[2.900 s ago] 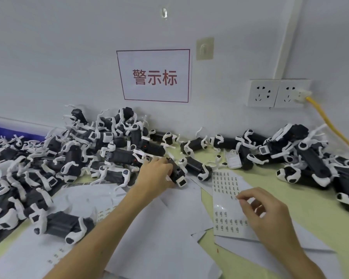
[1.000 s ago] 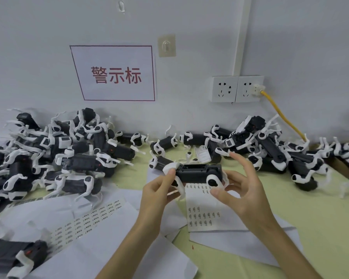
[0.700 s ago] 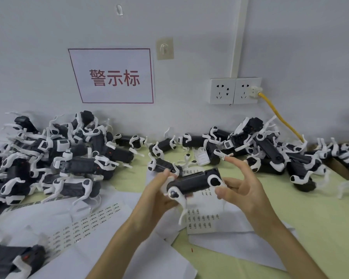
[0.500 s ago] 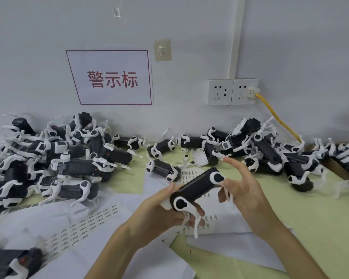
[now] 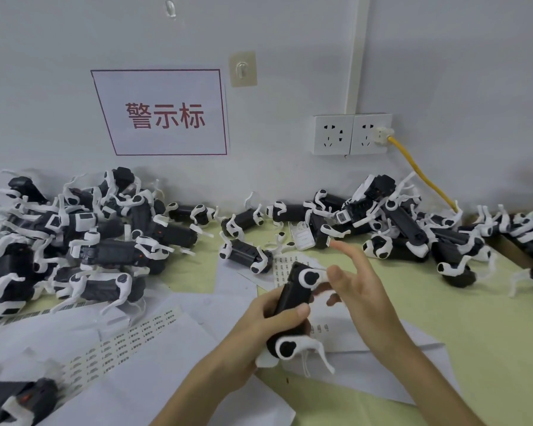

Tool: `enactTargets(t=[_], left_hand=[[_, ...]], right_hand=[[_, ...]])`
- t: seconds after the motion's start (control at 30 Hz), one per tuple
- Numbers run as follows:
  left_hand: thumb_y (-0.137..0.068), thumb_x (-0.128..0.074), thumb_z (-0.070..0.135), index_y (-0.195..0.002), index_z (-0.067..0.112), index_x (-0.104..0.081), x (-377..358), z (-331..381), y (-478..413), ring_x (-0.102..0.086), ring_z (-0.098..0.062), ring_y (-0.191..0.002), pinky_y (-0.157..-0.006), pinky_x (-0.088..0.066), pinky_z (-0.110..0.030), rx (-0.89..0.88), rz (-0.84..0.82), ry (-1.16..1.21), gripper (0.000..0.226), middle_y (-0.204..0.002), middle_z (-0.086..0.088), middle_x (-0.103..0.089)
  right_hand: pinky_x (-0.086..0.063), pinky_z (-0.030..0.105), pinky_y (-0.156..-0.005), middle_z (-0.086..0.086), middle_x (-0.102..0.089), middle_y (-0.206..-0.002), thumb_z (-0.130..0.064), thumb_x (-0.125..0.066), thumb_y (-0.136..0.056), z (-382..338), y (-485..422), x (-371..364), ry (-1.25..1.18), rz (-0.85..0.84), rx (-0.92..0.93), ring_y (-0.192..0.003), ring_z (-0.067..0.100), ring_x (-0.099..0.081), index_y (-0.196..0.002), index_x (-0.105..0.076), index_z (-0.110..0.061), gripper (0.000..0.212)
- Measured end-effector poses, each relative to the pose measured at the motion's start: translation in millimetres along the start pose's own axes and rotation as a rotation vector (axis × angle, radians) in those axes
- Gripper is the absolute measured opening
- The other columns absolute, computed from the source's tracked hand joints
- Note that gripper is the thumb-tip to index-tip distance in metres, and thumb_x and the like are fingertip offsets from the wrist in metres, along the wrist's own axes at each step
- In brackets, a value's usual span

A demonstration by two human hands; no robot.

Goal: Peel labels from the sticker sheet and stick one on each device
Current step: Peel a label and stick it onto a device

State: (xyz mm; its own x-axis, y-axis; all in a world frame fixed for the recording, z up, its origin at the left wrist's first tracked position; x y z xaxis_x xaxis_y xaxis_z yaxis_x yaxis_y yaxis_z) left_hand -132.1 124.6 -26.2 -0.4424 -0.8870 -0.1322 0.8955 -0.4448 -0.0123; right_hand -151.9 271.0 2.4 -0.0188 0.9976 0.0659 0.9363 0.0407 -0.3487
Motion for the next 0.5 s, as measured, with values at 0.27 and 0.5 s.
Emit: enactTargets(t=[0.27, 0.5], left_hand=[[-0.1, -0.052, 0.049, -0.083, 0.008, -0.076, 23, -22, -7, -0.062, -0.025, -0.072, -0.054, -0.051, -0.026, 0.059, 0.279, 0.396, 0.049, -0.083, -0.015, -0.064], [-0.093, -0.052, 0.051, -0.106, 0.011, -0.07, 15, -29, -9, -0.07, -0.013, -0.081, -0.066, -0.054, -0.02, -0.009, 0.241, 0.294, 0.045, -0.095, -0.003, -0.073]], right_hand=[[-0.052, 0.023, -0.069, 0.006, -0.074, -0.092, -0.032, -0.064, -0.084, -10, -1, 26, -0.16, 0.134, 0.034, -0.082, 0.017, -0.066, -0.106, -0.073, -0.025, 0.024], [-0.05, 0.019, -0.067, 0.002, -0.073, -0.086, -0.018, -0.077, -0.084, 5, 8, -12, -0.138, -0.026, -0.136, -0.073, 0.012, -0.065, -0.085, -0.077, -0.023, 0.005]])
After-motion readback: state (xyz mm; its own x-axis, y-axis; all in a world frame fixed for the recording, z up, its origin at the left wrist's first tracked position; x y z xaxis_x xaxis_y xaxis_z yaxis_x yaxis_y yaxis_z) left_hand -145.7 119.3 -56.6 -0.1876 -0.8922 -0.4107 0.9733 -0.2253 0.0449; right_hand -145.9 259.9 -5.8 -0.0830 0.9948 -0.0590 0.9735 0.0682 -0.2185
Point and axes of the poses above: each hand's wrist, its own y-axis away from the middle knuckle, its own x-axis out of the back of the hand, z = x × y, the point moved 8 cm from there along -y, towards the middle knuckle
